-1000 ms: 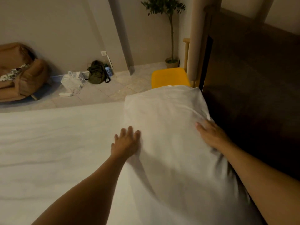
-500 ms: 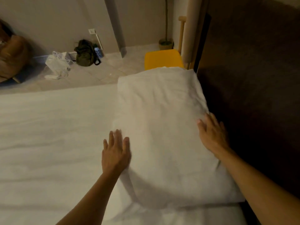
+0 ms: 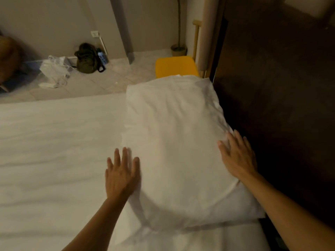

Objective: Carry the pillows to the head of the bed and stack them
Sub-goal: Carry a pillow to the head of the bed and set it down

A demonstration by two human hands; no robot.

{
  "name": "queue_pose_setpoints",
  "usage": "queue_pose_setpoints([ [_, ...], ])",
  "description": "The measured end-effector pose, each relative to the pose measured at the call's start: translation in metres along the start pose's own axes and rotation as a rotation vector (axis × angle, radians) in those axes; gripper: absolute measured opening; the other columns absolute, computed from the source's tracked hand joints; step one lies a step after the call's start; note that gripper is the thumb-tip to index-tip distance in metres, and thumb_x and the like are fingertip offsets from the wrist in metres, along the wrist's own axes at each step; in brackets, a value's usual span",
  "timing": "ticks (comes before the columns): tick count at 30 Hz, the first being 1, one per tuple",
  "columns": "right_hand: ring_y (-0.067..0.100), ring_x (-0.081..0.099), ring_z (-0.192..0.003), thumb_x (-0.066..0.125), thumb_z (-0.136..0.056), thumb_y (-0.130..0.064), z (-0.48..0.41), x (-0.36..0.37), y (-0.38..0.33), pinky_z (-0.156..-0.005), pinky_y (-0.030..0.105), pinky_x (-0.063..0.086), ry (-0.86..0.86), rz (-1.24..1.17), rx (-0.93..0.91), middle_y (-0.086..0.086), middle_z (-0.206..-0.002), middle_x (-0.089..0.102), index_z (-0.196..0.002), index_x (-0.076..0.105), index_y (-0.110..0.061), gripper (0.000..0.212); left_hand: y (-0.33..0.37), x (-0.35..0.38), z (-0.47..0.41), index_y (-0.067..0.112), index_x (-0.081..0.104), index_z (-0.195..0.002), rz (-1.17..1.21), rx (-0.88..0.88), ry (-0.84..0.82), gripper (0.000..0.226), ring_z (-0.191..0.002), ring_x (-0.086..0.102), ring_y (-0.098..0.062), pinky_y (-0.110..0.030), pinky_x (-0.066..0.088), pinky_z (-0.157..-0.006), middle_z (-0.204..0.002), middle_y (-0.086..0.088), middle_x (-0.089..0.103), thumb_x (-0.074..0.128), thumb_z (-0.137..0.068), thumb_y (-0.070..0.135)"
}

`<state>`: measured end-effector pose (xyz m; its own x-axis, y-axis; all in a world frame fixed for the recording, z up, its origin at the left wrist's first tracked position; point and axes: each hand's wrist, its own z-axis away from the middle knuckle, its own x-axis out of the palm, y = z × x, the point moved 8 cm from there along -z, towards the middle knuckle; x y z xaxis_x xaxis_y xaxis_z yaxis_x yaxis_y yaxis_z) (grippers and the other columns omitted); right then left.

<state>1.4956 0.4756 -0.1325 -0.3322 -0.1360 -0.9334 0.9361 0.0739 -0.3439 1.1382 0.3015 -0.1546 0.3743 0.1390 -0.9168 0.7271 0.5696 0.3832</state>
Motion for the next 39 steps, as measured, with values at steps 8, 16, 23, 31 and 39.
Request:
queue_pose_setpoints([
  [8,0.015,0.0,-0.151,0.014,-0.097,-0.051,-0.044,0.004,-0.123,-0.121,0.044,0.004,-0.052,0.027,-0.427,-0.009,-0.165,0.005,-0.155,0.016,-0.03,0.061,0.154,-0.003,-0.054,0.036,0.01,-0.157,-0.096,0.511,-0.074,0.058,-0.152,-0.005,-0.019,-0.044,0.005,-0.12,-0.165,0.009,-0.002,0.013,-0.101,0.054],
  [16,0.032,0.012,-0.149,0.021,-0.101,-0.041,-0.109,-0.016,-0.072,-0.119,0.049,0.01,-0.055,0.026,-0.139,0.001,-0.164,0.013,-0.153,0.023,-0.019,0.057,0.087,-0.022,-0.136,0.022,0.022,-0.154,-0.173,0.205,0.007,0.079,-0.149,0.018,-0.036,-0.054,0.021,-0.116,-0.162,-0.003,0.02,-0.002,-0.09,0.061],
  [23,0.019,0.002,-0.151,0.019,-0.101,-0.048,-0.094,0.023,-0.099,-0.12,0.048,0.006,-0.178,0.044,-0.238,-0.008,-0.165,0.002,-0.156,0.012,-0.027,0.059,0.126,0.004,-0.105,0.027,0.024,-0.154,-0.118,0.331,-0.102,0.058,-0.148,0.017,-0.031,-0.058,0.024,-0.114,-0.163,-0.005,0.021,0.019,-0.1,0.048],
  [31,0.022,0.02,-0.149,0.026,-0.096,-0.055,-0.007,-0.001,-0.119,-0.118,0.049,0.018,0.061,-0.022,-0.42,-0.006,-0.161,0.024,-0.15,0.032,-0.03,0.06,0.139,-0.004,-0.049,0.033,0.019,-0.156,-0.081,0.502,0.049,0.064,-0.152,0.008,-0.026,-0.048,0.014,-0.121,-0.165,0.002,0.014,0.009,-0.097,0.057],
  [39,0.034,0.011,-0.149,0.025,-0.099,-0.051,0.014,-0.011,-0.017,-0.119,0.05,0.012,-0.108,0.064,0.059,-0.001,-0.164,0.014,-0.154,0.021,-0.024,0.062,0.055,-0.018,-0.003,0.033,0.003,-0.157,-0.166,0.056,-0.183,0.064,-0.151,0.004,-0.036,-0.052,0.014,-0.119,-0.166,-0.002,0.002,0.014,-0.099,0.058],
])
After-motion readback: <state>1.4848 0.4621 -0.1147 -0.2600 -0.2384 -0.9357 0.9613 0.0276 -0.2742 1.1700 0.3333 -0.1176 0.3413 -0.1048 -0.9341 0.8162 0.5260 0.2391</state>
